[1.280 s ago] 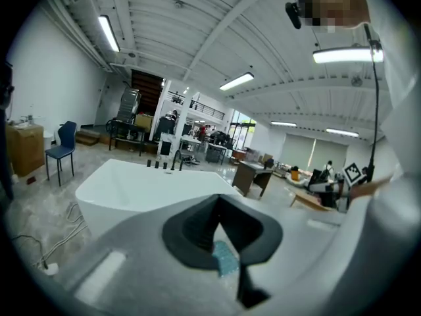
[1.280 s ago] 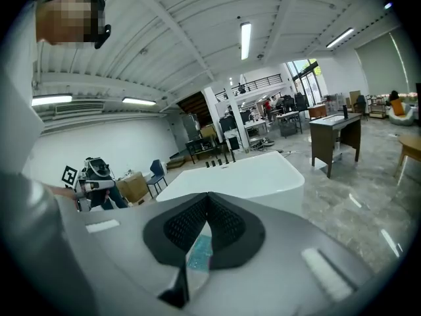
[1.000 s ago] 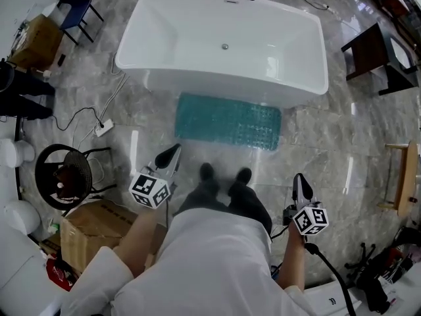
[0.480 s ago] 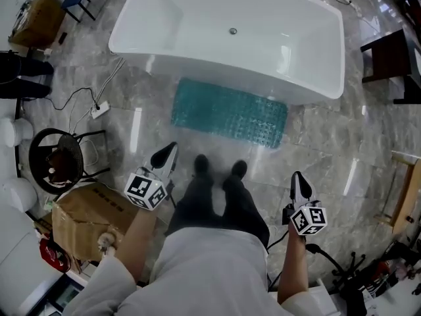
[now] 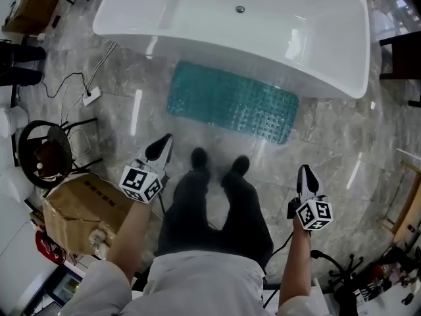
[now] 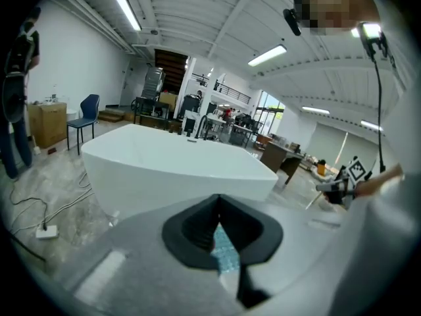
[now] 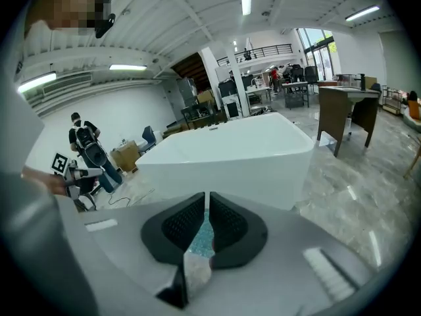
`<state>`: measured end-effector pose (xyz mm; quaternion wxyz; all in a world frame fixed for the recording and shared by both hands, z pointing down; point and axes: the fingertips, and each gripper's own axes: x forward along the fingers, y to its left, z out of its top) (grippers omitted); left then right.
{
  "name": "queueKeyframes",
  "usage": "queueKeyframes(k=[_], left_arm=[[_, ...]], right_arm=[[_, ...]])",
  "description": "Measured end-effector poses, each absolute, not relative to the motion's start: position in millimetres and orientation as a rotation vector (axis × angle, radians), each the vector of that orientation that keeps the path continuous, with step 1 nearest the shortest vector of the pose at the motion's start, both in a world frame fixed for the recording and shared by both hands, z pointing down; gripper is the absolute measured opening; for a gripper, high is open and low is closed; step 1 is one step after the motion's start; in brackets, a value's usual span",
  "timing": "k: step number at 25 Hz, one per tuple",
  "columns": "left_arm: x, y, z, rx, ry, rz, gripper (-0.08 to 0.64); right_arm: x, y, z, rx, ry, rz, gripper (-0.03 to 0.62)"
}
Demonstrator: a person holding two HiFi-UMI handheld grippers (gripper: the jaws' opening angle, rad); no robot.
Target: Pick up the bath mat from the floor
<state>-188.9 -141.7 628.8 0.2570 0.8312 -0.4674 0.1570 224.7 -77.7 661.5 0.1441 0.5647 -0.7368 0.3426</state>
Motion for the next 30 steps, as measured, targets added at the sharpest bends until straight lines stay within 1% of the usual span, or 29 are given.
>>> queueKeyframes(k=[7, 12, 18, 20, 22, 24, 26, 30], left_arm=[[-209, -179, 778, 2.217, -1.3, 0.488, 0.005], [-228, -207, 880, 2.21, -1.311, 0.522, 0.022], [-278, -245, 1009, 2.189, -1.351, 0.56, 0.042], [-292, -257, 1061, 2.181, -1.361, 0.599, 0.046], [-303, -267, 1112, 2.174, -1.365, 0.646, 0.06], [-315, -274, 1161, 2.16, -1.369, 0.688, 0.092], [-329, -279, 1207, 2.146, -1.37, 0.739, 0.103], [-354, -285, 1288, 2.087, -1.371, 0.82, 0.134]], right_arm=[[242, -113, 804, 1.595, -2.098, 0.978, 0.041], [251, -135, 907, 1.54, -2.089, 0.942, 0.051], [263, -163, 1037, 1.49, -2.08, 0.914, 0.063], [274, -171, 1086, 1.488, -2.069, 0.918, 0.077], [284, -177, 1137, 1.471, -2.055, 0.912, 0.085], [291, -180, 1188, 1.453, -2.034, 0.903, 0.094], [298, -181, 1235, 1.45, -2.012, 0.909, 0.101], [314, -178, 1310, 1.457, -1.957, 0.947, 0.134]])
